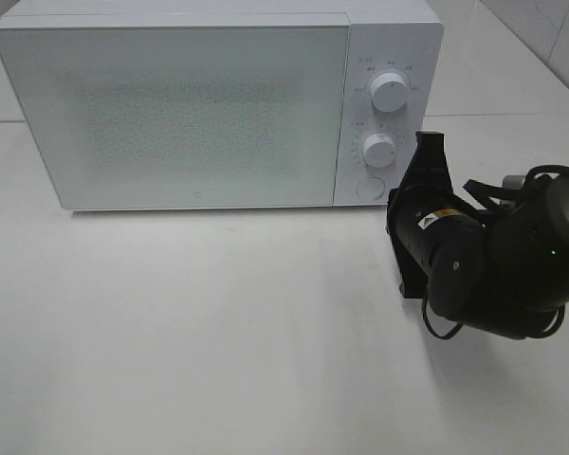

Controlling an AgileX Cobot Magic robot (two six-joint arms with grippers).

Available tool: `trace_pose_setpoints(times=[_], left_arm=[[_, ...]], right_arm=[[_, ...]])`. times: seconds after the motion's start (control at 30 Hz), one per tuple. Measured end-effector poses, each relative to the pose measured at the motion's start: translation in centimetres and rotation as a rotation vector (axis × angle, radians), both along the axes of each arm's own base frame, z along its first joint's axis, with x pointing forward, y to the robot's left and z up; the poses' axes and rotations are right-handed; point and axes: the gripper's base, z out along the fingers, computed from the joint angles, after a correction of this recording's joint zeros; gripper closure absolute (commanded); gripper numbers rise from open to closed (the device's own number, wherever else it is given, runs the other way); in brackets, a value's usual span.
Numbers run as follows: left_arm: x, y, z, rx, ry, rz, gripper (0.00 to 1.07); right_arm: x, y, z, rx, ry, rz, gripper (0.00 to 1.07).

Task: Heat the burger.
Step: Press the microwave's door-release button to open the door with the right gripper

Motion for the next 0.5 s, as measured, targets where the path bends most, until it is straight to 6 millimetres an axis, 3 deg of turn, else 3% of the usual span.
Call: trace_pose_setpoints(times=[0.5], left_arm=[[0.0, 0.0, 0.0, 0.000, 0.000, 0.000, 0.07]], right_arm=[[3.7, 0.8, -1.6, 0.011, 0.017, -0.011, 1.07]])
